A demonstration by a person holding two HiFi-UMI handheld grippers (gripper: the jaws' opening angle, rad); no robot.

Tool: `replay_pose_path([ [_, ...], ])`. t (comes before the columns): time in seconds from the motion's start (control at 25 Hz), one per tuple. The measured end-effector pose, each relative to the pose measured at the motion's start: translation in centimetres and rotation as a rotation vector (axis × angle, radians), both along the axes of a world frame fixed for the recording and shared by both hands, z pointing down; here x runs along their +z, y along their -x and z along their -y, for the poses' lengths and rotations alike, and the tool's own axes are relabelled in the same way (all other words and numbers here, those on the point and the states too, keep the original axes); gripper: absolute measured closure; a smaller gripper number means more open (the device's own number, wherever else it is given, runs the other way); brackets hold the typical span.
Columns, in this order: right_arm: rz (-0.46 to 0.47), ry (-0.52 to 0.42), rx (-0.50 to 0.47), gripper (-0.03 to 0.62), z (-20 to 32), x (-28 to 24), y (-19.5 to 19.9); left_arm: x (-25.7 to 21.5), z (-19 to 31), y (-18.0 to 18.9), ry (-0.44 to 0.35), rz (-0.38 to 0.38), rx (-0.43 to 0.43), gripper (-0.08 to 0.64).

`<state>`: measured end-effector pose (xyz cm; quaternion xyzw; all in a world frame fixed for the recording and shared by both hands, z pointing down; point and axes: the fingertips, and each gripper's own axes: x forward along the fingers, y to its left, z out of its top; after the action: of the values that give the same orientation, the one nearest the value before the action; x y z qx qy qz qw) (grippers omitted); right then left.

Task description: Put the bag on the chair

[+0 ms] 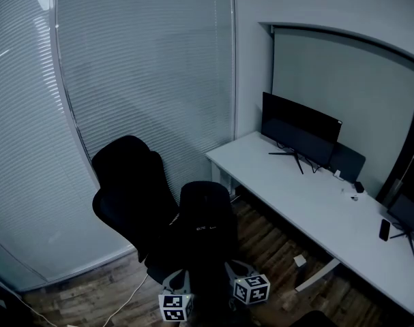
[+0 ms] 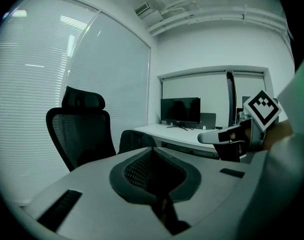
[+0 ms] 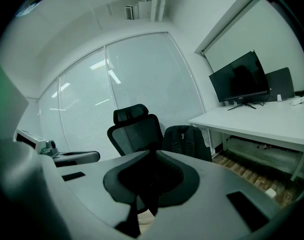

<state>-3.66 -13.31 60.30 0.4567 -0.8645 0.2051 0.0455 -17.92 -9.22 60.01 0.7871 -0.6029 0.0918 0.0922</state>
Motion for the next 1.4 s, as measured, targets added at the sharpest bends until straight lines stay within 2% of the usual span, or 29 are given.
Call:
replay_pose_path([
  [0.56,-0.009,-0.035,-0.042,0.534,-3.7,-1.4,0.5,-2.1,-3.5,0.0,-0.052,-0.032,0.013,0.54],
  [0.96,-0.021,-0.024,-0.027,0.538,-4.6,-0.6,-0.2,-1.0,-5.0,0.7,-0.033,-0.046,-0.008,0.54],
  [1.4,-0.059,-0.021,-0.06,0.538,-5.1,0.0,1.1,-0.6,-5.4,1.6,-0.035,-0.075,-0.028,0.54],
])
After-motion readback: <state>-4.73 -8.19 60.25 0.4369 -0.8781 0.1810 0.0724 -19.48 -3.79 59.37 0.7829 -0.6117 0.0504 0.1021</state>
